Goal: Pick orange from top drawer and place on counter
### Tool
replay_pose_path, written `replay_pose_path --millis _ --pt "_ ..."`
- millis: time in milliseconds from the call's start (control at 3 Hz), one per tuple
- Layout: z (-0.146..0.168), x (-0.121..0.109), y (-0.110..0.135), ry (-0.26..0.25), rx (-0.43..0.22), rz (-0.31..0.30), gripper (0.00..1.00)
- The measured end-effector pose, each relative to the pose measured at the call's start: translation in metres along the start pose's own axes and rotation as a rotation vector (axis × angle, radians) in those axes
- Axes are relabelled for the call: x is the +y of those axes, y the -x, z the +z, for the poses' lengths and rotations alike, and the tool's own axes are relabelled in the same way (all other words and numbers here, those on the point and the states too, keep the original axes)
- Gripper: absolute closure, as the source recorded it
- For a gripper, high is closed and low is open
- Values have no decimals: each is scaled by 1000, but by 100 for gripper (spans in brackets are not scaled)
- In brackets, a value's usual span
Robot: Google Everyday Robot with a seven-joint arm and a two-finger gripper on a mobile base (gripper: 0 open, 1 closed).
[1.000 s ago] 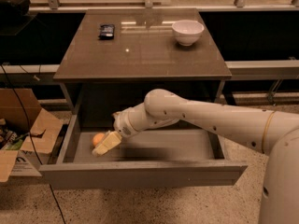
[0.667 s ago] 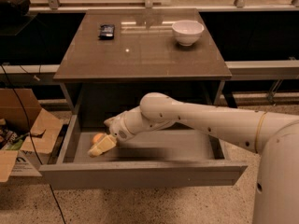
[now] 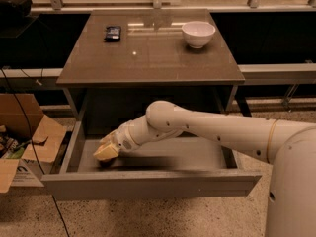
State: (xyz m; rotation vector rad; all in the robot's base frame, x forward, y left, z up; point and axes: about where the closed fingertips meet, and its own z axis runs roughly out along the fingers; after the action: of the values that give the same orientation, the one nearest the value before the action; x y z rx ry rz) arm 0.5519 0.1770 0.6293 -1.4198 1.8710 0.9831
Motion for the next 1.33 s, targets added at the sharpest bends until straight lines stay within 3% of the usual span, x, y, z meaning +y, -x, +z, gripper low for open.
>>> replay_pose_path --millis 333,667,1000,1333 --pt "-4 -1 -13 -8 13 26 96" --pt "-13 -1 -17 -22 19 36 100" --pt "-43 -2 -6 -69 -5 21 100" --pt "-97 -3 19 -133 -17 -32 100"
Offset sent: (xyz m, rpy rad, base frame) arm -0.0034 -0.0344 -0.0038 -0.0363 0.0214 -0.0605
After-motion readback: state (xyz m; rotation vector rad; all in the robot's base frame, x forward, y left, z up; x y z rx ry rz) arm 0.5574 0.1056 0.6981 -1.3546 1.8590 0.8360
